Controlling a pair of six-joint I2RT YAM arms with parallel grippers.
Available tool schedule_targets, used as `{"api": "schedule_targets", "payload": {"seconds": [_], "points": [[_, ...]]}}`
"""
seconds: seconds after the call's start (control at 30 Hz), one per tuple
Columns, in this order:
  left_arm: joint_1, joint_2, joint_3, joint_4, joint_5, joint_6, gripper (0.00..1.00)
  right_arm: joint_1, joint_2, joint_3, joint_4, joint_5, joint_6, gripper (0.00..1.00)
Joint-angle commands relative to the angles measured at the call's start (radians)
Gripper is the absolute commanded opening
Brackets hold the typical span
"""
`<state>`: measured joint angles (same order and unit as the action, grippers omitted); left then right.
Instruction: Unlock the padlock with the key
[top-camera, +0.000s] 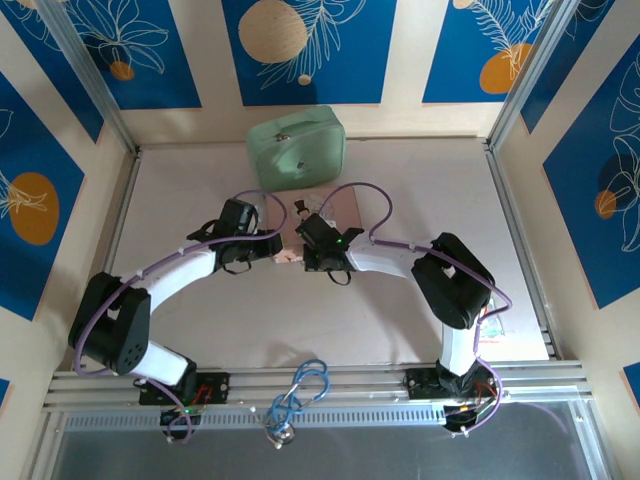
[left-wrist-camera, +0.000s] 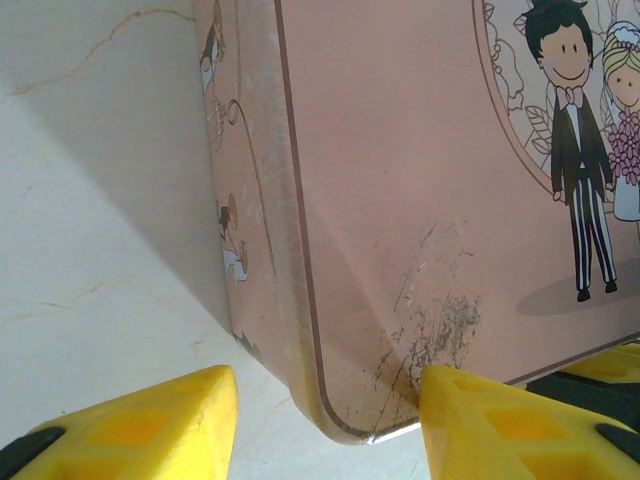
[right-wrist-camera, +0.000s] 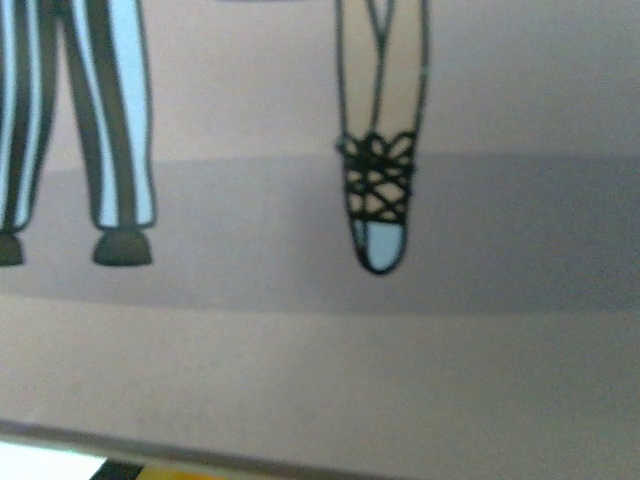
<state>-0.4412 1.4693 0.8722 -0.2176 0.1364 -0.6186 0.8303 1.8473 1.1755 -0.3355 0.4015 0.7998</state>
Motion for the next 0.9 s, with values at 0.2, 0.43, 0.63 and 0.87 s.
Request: {"api": "schedule_targets", "payload": {"seconds": [0.2, 0.43, 0.63, 0.87], "points": [[0.015, 0.002, -0.002, -0.035, 0.005, 0.026, 0.50, -0.002, -0.019, -0.004, -0.246, -0.071, 0.222, 0.19], [0.015, 0.002, -0.006, -0.021, 0.023, 0.017, 0.50, 0.019, -0.158, -0.158, 0.030, -0.057, 0.110, 0.51], [0.015, 0.008, -0.004, 0.001, 0.044, 0.011, 0.53, -0.003, -0.281, -0.312, 0.273, -0.094, -0.007, 0.60], [0.015, 0.011, -0.006, 0.032, 0.080, -0.011, 0.56, -0.034, -0.221, -0.352, 0.402, -0.153, -0.063, 0.58]]}}
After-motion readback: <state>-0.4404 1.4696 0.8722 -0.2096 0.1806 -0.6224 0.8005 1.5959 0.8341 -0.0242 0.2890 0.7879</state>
